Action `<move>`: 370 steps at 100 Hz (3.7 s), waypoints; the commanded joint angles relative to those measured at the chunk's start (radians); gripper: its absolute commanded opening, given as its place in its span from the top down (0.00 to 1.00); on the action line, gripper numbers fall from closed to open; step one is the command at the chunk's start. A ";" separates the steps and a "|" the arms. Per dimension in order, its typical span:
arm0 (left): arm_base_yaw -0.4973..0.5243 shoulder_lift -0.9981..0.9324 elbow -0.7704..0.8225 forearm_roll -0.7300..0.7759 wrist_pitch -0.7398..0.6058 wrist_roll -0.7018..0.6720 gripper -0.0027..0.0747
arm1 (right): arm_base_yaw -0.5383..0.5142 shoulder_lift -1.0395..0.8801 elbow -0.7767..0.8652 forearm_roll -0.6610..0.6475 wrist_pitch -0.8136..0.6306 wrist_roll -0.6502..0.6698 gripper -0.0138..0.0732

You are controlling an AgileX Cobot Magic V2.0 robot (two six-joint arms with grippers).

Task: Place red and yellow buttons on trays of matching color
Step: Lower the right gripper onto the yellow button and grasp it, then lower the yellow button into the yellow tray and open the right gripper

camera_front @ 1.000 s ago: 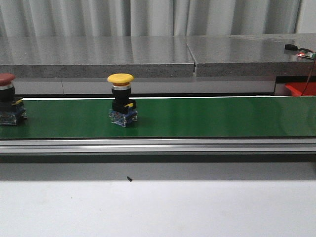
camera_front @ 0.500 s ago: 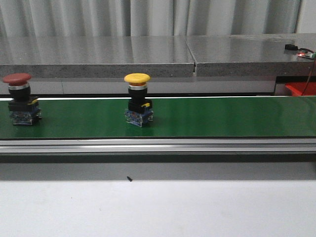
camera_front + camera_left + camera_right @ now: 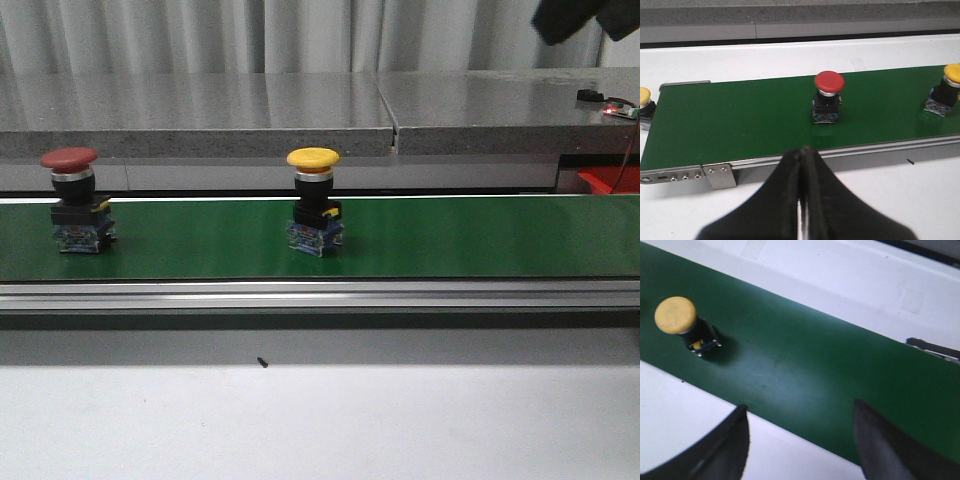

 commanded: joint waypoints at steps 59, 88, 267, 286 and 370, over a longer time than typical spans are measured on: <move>-0.008 0.004 -0.024 -0.009 -0.069 -0.009 0.99 | 0.108 0.340 -0.370 0.043 0.225 -0.090 0.21; -0.008 0.004 -0.024 -0.009 -0.069 -0.009 0.99 | 0.108 0.448 -0.399 0.081 0.227 -0.139 0.21; -0.008 0.004 -0.024 -0.009 -0.069 -0.009 0.99 | -0.593 -0.004 0.061 0.082 0.134 -0.047 0.68; -0.008 0.004 -0.024 -0.009 -0.069 -0.009 0.99 | -0.711 -0.004 0.074 0.082 0.115 0.000 0.68; -0.008 0.004 -0.024 -0.009 -0.069 -0.009 0.99 | -0.814 0.171 0.256 0.096 -0.206 0.101 0.68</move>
